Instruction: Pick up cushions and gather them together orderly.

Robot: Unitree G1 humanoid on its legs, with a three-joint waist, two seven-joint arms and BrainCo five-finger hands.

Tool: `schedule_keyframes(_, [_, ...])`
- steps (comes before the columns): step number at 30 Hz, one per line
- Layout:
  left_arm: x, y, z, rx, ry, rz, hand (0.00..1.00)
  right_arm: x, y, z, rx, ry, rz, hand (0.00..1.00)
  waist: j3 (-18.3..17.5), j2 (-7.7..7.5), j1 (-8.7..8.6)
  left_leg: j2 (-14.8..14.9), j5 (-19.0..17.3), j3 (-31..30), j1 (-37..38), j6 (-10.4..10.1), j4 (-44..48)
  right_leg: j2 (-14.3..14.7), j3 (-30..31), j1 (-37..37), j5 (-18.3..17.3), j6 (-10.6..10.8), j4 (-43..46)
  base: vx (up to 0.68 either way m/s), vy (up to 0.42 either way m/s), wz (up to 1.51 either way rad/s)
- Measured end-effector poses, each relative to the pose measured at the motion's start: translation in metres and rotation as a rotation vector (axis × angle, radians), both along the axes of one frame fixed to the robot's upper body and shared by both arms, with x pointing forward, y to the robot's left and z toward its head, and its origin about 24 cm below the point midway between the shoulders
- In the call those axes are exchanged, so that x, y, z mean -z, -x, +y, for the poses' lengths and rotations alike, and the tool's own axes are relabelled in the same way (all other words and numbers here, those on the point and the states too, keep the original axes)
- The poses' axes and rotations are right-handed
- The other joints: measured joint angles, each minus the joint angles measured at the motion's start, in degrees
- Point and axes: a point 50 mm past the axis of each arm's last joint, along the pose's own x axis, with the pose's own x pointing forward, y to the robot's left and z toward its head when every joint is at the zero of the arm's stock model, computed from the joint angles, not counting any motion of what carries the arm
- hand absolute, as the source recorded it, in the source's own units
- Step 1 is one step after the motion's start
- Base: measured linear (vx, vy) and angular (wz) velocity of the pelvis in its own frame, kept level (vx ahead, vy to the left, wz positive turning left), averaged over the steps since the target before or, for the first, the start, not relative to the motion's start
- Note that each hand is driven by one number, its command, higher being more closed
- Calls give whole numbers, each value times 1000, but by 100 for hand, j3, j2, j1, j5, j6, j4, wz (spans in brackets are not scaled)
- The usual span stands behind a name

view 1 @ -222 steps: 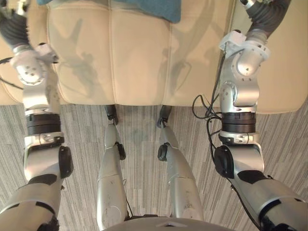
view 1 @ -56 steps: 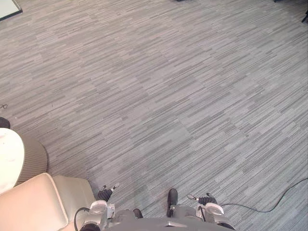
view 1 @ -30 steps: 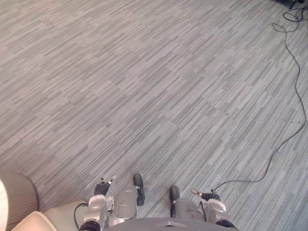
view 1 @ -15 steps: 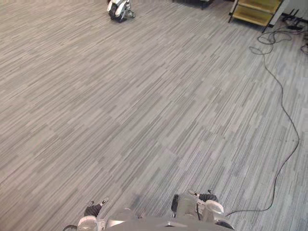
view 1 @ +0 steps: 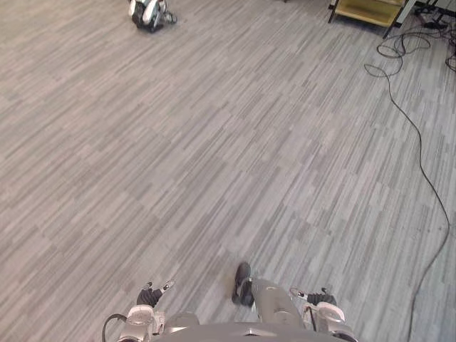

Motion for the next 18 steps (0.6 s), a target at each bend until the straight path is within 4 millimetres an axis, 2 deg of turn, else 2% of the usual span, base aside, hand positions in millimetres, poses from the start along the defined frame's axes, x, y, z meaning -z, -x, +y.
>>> schedule_keyframes(1, [-1, -1, 2, -7, -3, -4, 0, 0, -3, 2, 0, -5, -6, 0, 16, -23, 64, 52, -363, 157, -405, 99, 293, 2, 127, 344, -12, -3, -243, 413, 17, -25])
schedule_keyframes(3, [-1, -1, 1, -10, -2, -9, 0, 1, -1, 3, 2, -10, 3, 0, 58, -87, 184, 42, -718, 346, -763, 129, 113, -30, 288, 696, -41, 71, -439, 343, 45, -37])
schedule_keyframes(4, [-1, 1, 1, -10, -2, -10, 0, 3, 0, 6, 4, -20, 12, 0, 52, -77, 254, -4, -936, 451, -1004, 137, -315, -91, 351, 904, -20, 191, -542, 453, 133, -46])
schedule_keyframes(5, [-2, -1, 1, -6, -3, -17, 0, 3, -4, 11, 3, -34, 9, 0, 66, -107, 293, -153, -1053, 547, -1187, 103, -1265, -217, 438, 1109, -65, 298, -617, 385, 148, -37])
schedule_keyframes(6, [-2, -2, 1, -5, -4, -22, 0, 4, -5, 13, 3, -39, 8, 0, 76, -122, 304, -273, -1053, 571, -1259, 101, -1857, -308, 475, 1201, -100, 354, -658, 472, 210, -22])
schedule_keyframes(7, [-3, -2, 1, -6, -4, -24, 0, 4, -7, 15, 9, -46, 0, 0, 81, -142, 300, -514, -920, 535, -1364, 50, -2972, -469, 523, 1340, -193, 479, -731, 320, 171, -13])
schedule_keyframes(8, [-2, -1, 0, -7, -3, -23, 0, 4, -7, 16, 11, -47, 2, 0, 81, -144, 311, -746, -545, 402, -1390, -17, -4129, -620, 572, 1499, -324, 580, -790, 416, 252, -20])
schedule_keyframes(9, [-1, 3, -1, -8, 1, -12, 0, 5, -4, 17, 15, -44, 10, 0, 65, -118, 340, -838, -138, 252, -1398, -91, -5114, -708, 658, 1678, -466, 723, -859, 450, 307, -28])
schedule_keyframes(10, [0, 5, -2, -9, 2, -7, 0, 5, -3, 17, 16, -43, 12, 0, 63, -109, 359, -814, 94, 196, -1413, -166, -5343, -731, 738, 1804, -580, 838, -893, 464, 334, -40])
schedule_keyframes(11, [1, 11, 0, -14, 0, 9, 0, 6, -2, 18, 11, -42, 16, 0, 54, -150, 418, -796, 543, 200, -1421, -136, -5200, -788, 841, 1960, -725, 943, -903, 499, 356, -35])
schedule_keyframes(12, [2, 16, 1, -18, -1, 21, 0, 7, 0, 19, 13, -44, 24, 0, 36, -240, 468, -859, 803, 210, -1403, -20, -5106, -861, 901, 2029, -820, 963, -903, 498, 320, -38])
schedule_keyframes(13, [1, 15, 9, -23, -19, 17, 0, 10, 5, 27, 16, -67, 37, 0, 2, -471, 503, -1043, 776, 216, -1455, 198, -4777, -1066, 954, 2091, -899, 873, -838, 695, 397, -24])
schedule_keyframes(14, [-1, 15, 17, -23, -39, 17, 0, 11, 2, 36, 11, -88, 31, 0, -31, -653, 484, -1151, 358, 139, -1715, 479, -4112, -1223, 999, 2066, -834, 916, -699, 586, 318, -15])
schedule_keyframes(15, [-1, 15, 19, -23, -42, 17, 0, 11, 3, 38, 11, -94, 34, 0, -55, -700, 489, -1162, 131, 153, -1787, 490, -3818, -1285, 1078, 2056, -835, 922, -581, 589, 337, -17])
schedule_keyframes(16, [-1, 16, 19, -29, -42, 22, 0, 13, 7, 39, 11, -99, 47, 0, -121, -763, 568, -1172, -277, 281, -1763, 559, -3464, -1382, 1317, 1926, -878, 998, -96, 295, 183, -25])
schedule_keyframes(17, [0, 18, 19, -31, -41, 28, 0, 13, 9, 39, 11, -100, 52, 0, -165, -778, 605, -1185, -411, 349, -1717, 586, -3398, -1437, 1445, 1775, -911, 1053, 253, 381, 236, -40])
schedule_keyframes(18, [0, 19, 19, -30, -41, 34, 0, 13, 8, 39, 8, -101, 50, 0, -194, -783, 595, -1217, -632, 440, -1575, 636, -3344, -1562, 1566, 1440, -880, 1207, 1158, 368, 233, -22])
